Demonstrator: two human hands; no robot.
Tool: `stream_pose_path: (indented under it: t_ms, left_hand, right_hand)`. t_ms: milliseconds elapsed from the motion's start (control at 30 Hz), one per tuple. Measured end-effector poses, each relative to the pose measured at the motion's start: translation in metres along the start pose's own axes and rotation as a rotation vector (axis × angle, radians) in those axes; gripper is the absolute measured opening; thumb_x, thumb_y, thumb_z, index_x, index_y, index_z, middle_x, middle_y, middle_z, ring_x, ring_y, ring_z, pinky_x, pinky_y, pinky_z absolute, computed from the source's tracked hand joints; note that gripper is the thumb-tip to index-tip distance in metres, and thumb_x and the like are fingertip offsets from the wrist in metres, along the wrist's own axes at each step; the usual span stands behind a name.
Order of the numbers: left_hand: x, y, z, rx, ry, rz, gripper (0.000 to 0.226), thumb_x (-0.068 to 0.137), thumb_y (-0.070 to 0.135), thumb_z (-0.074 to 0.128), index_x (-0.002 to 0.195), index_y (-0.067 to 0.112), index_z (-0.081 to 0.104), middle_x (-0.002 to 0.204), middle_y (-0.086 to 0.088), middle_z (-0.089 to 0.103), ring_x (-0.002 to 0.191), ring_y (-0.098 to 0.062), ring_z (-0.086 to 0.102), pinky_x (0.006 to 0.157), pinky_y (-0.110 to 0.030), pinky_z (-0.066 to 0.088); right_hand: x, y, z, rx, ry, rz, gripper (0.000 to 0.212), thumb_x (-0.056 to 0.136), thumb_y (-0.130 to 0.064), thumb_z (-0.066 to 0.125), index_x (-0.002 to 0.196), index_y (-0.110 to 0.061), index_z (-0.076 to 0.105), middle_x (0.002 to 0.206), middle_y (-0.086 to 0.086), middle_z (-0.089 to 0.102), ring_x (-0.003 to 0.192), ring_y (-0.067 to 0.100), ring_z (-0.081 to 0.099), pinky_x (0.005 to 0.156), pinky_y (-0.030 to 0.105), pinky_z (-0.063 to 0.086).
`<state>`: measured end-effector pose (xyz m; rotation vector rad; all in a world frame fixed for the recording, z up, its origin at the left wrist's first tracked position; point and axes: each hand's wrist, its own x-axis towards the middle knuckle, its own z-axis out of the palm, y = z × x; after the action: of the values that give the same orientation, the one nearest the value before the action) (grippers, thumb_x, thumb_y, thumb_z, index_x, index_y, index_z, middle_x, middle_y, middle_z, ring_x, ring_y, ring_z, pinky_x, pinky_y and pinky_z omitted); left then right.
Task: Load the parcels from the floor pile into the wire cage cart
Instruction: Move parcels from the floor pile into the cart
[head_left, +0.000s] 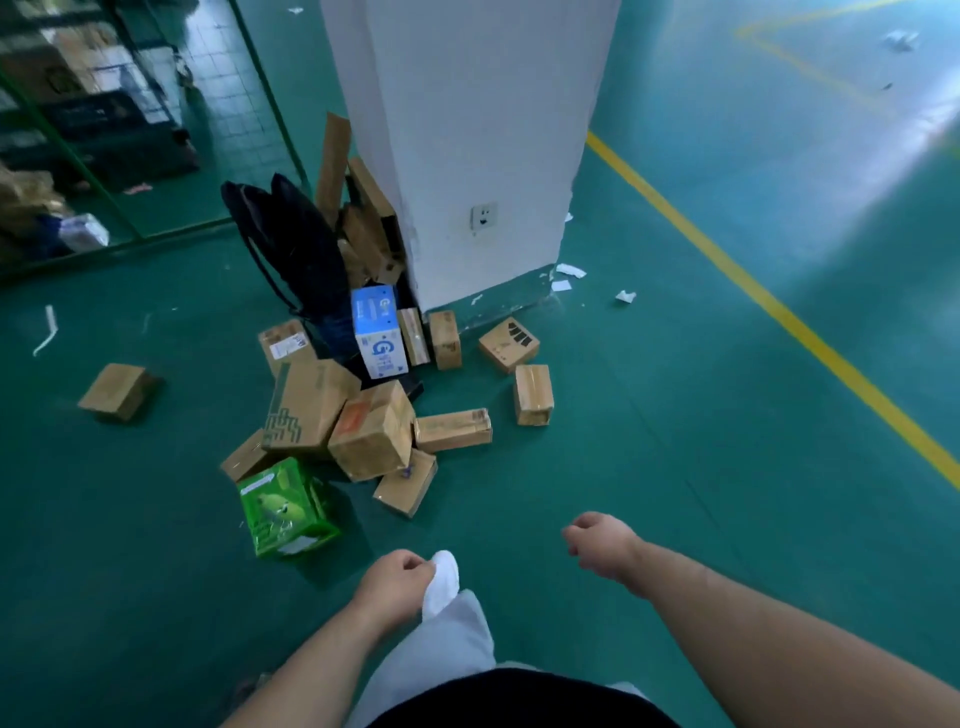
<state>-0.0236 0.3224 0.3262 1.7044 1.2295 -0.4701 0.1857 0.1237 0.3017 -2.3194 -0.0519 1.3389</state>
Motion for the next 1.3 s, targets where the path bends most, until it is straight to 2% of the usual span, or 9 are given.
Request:
stream_pose_path:
  t_ms: [133,333,500,700,867,967,1133,1233,1300]
  left_hand:
    - [0.072,0.039,-0.049,0.106,-0.034,-0.007,0.024,0.098,0.033,0.056,0.094,0.013,0.069,0.091,-0.002,0.069,0.080,-0.017,0.062,0.071,-0.029,0.046]
    - [0.147,0.157,-0.085,0.191,-0.062,0.119,0.024,0.102,0.030,0.052,0.093,0.012,0.066,0.088,-0.005,0.065,0.074,-0.021,0.054,0.062,-0.028,0.040]
    - [0.181,0.231,-0.058,0.144,-0.181,0.152,0.022,0.100,0.031,0.055,0.083,0.017,0.059,0.087,-0.005,0.063,0.076,-0.021,0.053,0.072,-0.030,0.041]
    - [0.231,0.306,-0.007,0.184,-0.247,0.055,0.023,0.101,0.031,0.056,0.090,0.013,0.063,0.089,-0.006,0.061,0.078,-0.021,0.053,0.073,-0.029,0.043]
    - [0.270,0.382,0.009,0.126,-0.153,0.021,0.029,0.100,0.033,0.056,0.096,0.008,0.069,0.087,-0.008,0.068,0.074,-0.021,0.056,0.070,-0.030,0.044]
    - [0.276,0.415,0.007,0.004,-0.113,-0.003,0.026,0.100,0.035,0.056,0.096,0.014,0.070,0.098,-0.010,0.074,0.083,-0.024,0.065,0.074,-0.031,0.047]
    - [0.284,0.421,-0.001,-0.167,-0.104,-0.155,0.022,0.102,0.032,0.056,0.098,0.015,0.070,0.105,-0.009,0.073,0.085,-0.024,0.065,0.075,-0.033,0.048]
    - [0.308,0.415,-0.005,-0.228,-0.086,-0.264,0.022,0.104,0.030,0.054,0.105,0.012,0.067,0.105,-0.007,0.071,0.082,-0.021,0.062,0.064,-0.027,0.045]
    - [0.344,0.404,-0.002,-0.220,-0.097,-0.308,0.021,0.104,0.031,0.055,0.102,0.013,0.067,0.104,-0.005,0.072,0.087,-0.024,0.066,0.069,-0.030,0.048]
  right_hand:
    - [0.009,-0.042,-0.003,0.157,-0.029,0.038,0.022,0.102,-0.030,0.050,0.111,-0.015,0.065,0.105,0.006,0.070,0.074,0.015,0.059,0.056,0.021,0.041]
    - [0.037,-0.075,-0.044,0.328,0.084,0.093,0.021,0.102,-0.030,0.050,0.109,-0.017,0.065,0.108,0.007,0.071,0.079,0.017,0.061,0.060,0.024,0.043]
    - [0.070,-0.067,-0.085,0.395,0.112,0.180,0.024,0.100,-0.029,0.051,0.108,-0.014,0.067,0.103,0.006,0.073,0.076,0.017,0.063,0.061,0.025,0.043]
    - [0.143,-0.059,-0.169,0.423,0.107,0.242,0.022,0.101,-0.027,0.051,0.106,-0.012,0.066,0.103,0.010,0.073,0.074,0.018,0.060,0.062,0.027,0.041]
    - [0.210,-0.080,-0.262,0.265,0.060,0.239,0.023,0.101,-0.020,0.046,0.107,-0.008,0.064,0.093,0.007,0.069,0.070,0.018,0.057,0.054,0.023,0.037]
    - [0.251,-0.113,-0.315,0.099,0.029,0.196,0.024,0.102,-0.016,0.043,0.109,-0.006,0.063,0.095,0.007,0.068,0.068,0.017,0.056,0.052,0.023,0.037]
    - [0.317,-0.183,-0.358,-0.159,0.021,0.098,0.029,0.099,-0.021,0.046,0.116,-0.008,0.065,0.115,0.012,0.071,0.091,0.026,0.063,0.080,0.032,0.050]
    - [0.347,-0.226,-0.358,-0.291,-0.057,0.041,0.032,0.100,-0.024,0.047,0.123,-0.010,0.064,0.114,0.007,0.068,0.096,0.024,0.063,0.079,0.025,0.046]
    - [0.375,-0.244,-0.348,-0.374,-0.097,0.019,0.033,0.100,-0.027,0.047,0.124,-0.014,0.065,0.111,0.004,0.067,0.097,0.023,0.063,0.079,0.025,0.046]
